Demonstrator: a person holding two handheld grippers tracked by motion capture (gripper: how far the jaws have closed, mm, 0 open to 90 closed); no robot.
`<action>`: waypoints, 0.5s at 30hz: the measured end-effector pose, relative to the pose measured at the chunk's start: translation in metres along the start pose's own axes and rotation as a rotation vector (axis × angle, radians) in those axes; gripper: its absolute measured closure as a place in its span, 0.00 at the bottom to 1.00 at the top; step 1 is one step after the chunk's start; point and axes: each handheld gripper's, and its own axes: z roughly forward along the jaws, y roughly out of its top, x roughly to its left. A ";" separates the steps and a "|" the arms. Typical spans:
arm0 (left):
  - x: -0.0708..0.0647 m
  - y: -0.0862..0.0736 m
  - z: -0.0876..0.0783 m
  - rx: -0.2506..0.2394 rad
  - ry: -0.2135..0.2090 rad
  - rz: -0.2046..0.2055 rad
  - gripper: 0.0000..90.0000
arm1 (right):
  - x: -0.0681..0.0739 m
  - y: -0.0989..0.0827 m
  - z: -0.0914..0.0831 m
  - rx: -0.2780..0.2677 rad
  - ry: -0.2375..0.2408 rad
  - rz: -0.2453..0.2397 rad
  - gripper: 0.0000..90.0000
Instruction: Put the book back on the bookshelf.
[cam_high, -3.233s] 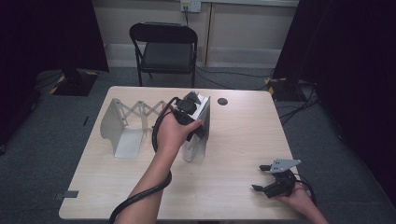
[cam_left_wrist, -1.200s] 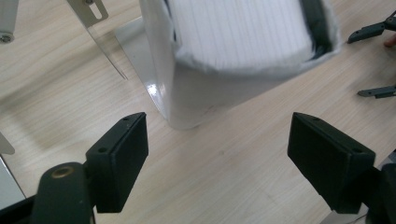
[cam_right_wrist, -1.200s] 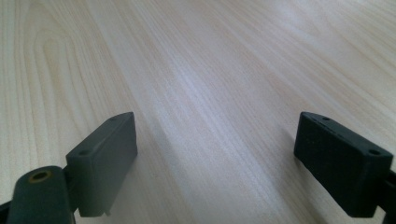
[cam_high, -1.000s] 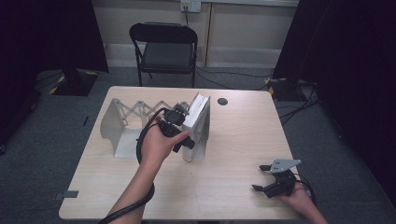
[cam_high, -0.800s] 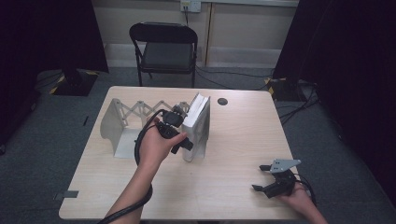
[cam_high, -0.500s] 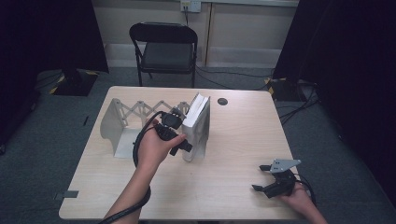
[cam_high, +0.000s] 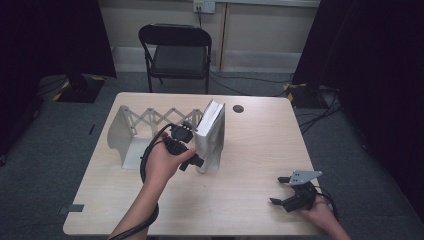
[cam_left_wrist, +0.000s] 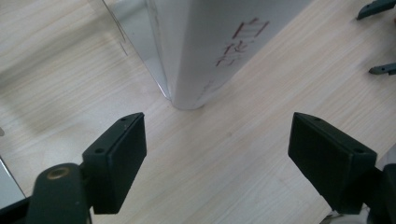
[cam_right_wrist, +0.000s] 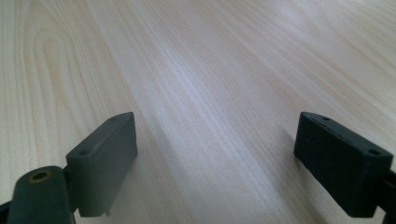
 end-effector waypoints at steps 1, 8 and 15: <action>0.000 -0.001 0.001 0.001 -0.001 -0.006 0.21 | 0.000 0.000 0.000 0.000 0.000 0.000 0.14; 0.003 -0.006 0.002 0.000 -0.009 -0.016 0.22 | 0.000 0.000 0.000 0.000 0.000 -0.001 0.14; 0.008 -0.012 0.003 0.005 -0.006 -0.019 0.21 | 0.000 0.000 0.000 0.002 0.001 0.000 0.14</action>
